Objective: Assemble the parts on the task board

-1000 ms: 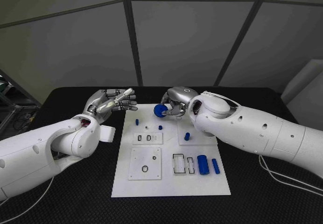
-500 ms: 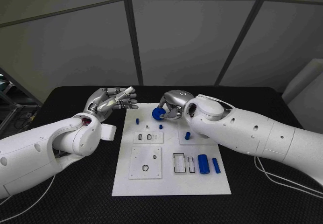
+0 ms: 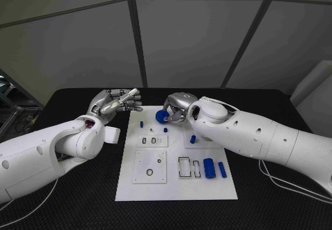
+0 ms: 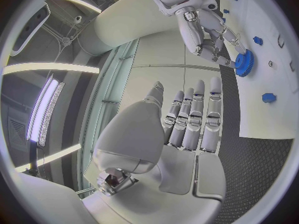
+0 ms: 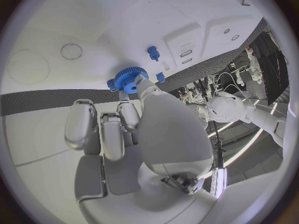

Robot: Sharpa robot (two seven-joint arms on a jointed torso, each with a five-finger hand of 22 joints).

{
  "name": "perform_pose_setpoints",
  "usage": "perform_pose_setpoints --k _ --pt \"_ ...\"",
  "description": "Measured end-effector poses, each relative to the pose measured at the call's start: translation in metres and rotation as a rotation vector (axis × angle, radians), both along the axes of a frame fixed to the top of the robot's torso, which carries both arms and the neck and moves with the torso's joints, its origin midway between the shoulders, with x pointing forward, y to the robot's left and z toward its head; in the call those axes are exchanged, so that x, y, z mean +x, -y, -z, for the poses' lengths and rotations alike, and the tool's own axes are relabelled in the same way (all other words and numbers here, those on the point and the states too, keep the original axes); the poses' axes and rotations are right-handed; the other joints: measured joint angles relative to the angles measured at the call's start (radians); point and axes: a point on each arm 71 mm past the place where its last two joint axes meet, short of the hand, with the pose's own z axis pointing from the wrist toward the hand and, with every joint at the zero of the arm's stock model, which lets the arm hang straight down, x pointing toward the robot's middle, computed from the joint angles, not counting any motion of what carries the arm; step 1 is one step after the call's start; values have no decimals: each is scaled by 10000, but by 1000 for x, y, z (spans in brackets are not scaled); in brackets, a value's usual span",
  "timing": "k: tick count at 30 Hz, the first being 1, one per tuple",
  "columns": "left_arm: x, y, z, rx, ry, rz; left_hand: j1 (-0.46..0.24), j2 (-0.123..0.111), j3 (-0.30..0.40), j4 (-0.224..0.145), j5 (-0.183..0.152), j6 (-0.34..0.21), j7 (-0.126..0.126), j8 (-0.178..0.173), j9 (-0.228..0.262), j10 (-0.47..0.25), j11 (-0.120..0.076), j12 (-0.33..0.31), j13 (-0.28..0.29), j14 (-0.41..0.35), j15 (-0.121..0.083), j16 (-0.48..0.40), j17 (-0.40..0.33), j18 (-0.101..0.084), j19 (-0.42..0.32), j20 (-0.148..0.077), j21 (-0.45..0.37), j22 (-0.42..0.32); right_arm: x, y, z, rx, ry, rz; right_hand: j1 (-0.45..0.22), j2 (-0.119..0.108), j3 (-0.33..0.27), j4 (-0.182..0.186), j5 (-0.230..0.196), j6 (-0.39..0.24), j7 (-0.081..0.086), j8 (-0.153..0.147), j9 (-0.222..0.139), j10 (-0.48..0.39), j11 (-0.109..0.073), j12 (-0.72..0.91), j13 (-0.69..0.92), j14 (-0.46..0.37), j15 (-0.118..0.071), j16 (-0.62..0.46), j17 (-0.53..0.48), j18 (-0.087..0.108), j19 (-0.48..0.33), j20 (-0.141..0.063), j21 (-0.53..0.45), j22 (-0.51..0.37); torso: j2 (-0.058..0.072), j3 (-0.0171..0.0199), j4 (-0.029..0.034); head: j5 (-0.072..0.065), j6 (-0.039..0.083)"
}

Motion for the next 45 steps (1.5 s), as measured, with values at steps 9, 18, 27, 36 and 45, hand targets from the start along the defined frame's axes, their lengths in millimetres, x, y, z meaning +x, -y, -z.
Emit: perform_pose_setpoints --k 9,18,27,36,45 --pt "0 0 0 -3 2 7 0 0 0 0 0 0 0 0 0 0 0 0 0 0 0 1 -1 0 0 0 0 1 2 -1 2 -50 -30 84 -516 -14 -106 198 -734 -349 56 -668 -17 -199 197 -152 -135 -18 91 -1 0 2 1 151 0 -16 -3 1 0 6 3" --pt "1 1 0 -9 1 16 0 0 0 0 0 0 0 0 0 0 0 0 0 0 0 1 -1 0 0 0 0 1 3 -1 3 -101 -89 106 -577 -59 -137 252 -787 -587 95 -861 -47 -236 232 -199 -192 18 127 -2 0 1 -34 185 0 -54 -3 3 -2 2 -7" --pt "1 0 0 -3 -8 2 0 0 0 0 0 0 0 0 0 0 0 0 0 -35 35 -42 5 -1 0 0 -41 -10 3 0 5 -167 -219 126 -694 -166 -238 352 -787 -650 104 -897 -19 -271 267 -199 -194 -18 162 -6 -1 1 -69 220 0 -54 -4 3 -7 1 -18" --pt "1 1 1 -6 -15 15 0 0 0 0 0 0 0 1 0 0 0 -35 0 -35 35 -60 6 0 0 0 -41 -9 5 4 8 -173 -663 195 -2043 273 -507 1060 -327 -650 104 -1043 17 -271 267 -173 -118 -18 162 35 7 1 -34 254 0 -22 -6 1 -8 1 -17" --pt "1 1 1 -5 -23 14 0 0 0 0 0 -37 37 -35 0 -36 36 -35 0 -35 35 -60 17 -1 0 0 -40 -22 7 6 11 -69 -1102 295 -2209 368 -509 1063 -208 -651 103 -1044 47 -271 267 -140 -82 -18 162 35 6 1 -34 254 0 0 -6 5 -7 31 -39"
